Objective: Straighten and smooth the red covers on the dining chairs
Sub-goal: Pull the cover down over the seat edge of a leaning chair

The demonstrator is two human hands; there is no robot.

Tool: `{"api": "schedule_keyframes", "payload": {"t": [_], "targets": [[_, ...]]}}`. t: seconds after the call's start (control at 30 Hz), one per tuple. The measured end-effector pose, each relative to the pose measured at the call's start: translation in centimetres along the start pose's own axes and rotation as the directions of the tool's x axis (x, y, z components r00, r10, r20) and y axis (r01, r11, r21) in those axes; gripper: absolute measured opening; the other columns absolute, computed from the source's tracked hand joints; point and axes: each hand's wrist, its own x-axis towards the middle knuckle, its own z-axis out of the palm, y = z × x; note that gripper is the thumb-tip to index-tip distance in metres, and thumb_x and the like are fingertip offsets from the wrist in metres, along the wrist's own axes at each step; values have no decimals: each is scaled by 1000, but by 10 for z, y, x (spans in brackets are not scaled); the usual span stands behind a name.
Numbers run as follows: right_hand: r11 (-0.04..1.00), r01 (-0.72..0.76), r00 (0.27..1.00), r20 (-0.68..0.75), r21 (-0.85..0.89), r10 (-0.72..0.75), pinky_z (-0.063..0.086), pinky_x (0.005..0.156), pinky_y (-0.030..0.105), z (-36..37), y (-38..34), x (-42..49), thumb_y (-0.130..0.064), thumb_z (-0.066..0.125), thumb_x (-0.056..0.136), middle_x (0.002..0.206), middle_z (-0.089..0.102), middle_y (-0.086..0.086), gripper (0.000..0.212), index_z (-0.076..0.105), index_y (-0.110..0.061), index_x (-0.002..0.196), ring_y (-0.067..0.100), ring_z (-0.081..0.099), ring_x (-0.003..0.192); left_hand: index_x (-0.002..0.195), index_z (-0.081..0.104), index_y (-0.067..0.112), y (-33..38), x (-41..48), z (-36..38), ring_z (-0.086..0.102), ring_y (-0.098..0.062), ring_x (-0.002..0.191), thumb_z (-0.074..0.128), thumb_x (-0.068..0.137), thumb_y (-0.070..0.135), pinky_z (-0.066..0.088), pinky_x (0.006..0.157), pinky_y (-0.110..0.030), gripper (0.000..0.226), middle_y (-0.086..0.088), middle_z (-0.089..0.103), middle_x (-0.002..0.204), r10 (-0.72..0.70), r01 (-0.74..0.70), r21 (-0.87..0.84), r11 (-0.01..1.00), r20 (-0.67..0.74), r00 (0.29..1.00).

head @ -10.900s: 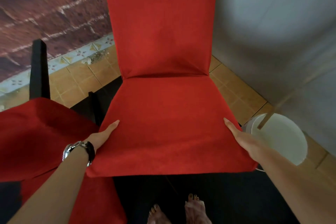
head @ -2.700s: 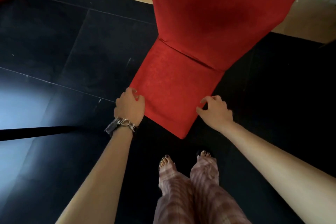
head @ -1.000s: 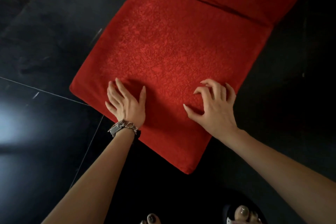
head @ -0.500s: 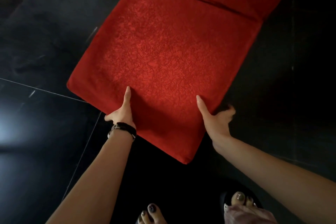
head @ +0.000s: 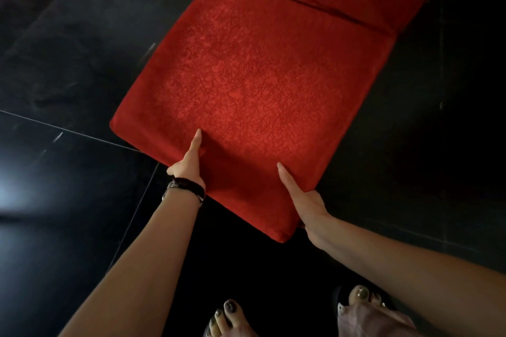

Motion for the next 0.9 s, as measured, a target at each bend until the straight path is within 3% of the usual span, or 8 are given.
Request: {"api": "schedule_keyframes", "payload": {"t": [0.07,0.17,0.3,0.37,0.53,0.9], "targets": [[1000,24,1000,-13,-2,-24,37,83,27,-2,0,-2,-74,67,61,80,54,-13,49,48,-32,77,3,49,72,148,26,11,-1,0,-2,47,-28,128,84,53,60,39,108,-46,121,-8,45,142,-10,9,-35,999,-43,999],[998,65,996,-56,-9,-66,36,86,28,-12,2,-2,-78,62,60,83,53,-16,52,51,-33,84,4,49,75,147,29,12,-6,2,-3,46,-28,129,81,54,64,37,109,-47,119,-7,45,143,16,-18,-84,996,-28,999],[992,120,982,-143,-26,-123,37,96,32,-26,5,-4,-83,57,60,96,55,-14,84,53,-28,123,14,52,98,146,35,20,-7,4,0,42,-30,132,73,48,79,30,112,-53,120,-7,44,145,-46,73,-148,986,179,983],[994,108,981,-160,-11,-109,38,102,35,-28,5,-5,-83,57,60,107,56,-8,94,51,-22,131,17,53,105,144,39,21,-5,4,4,43,-30,131,72,49,78,28,112,-54,116,-6,47,143,-46,90,-171,981,243,969],[994,104,978,-185,45,-94,40,90,29,-27,-3,-18,-78,59,65,98,60,-10,79,58,-22,120,12,56,91,143,41,22,0,-4,3,46,-27,129,69,60,75,29,112,-54,102,-5,50,140,-31,79,-147,986,304,952],[997,4,978,-208,80,13,37,84,29,-27,-31,-48,-81,59,62,90,54,-13,84,52,-23,122,6,51,79,146,35,22,29,-40,3,45,-29,129,69,41,81,32,109,-57,125,-6,48,142,-79,89,-31,996,247,966]]}}
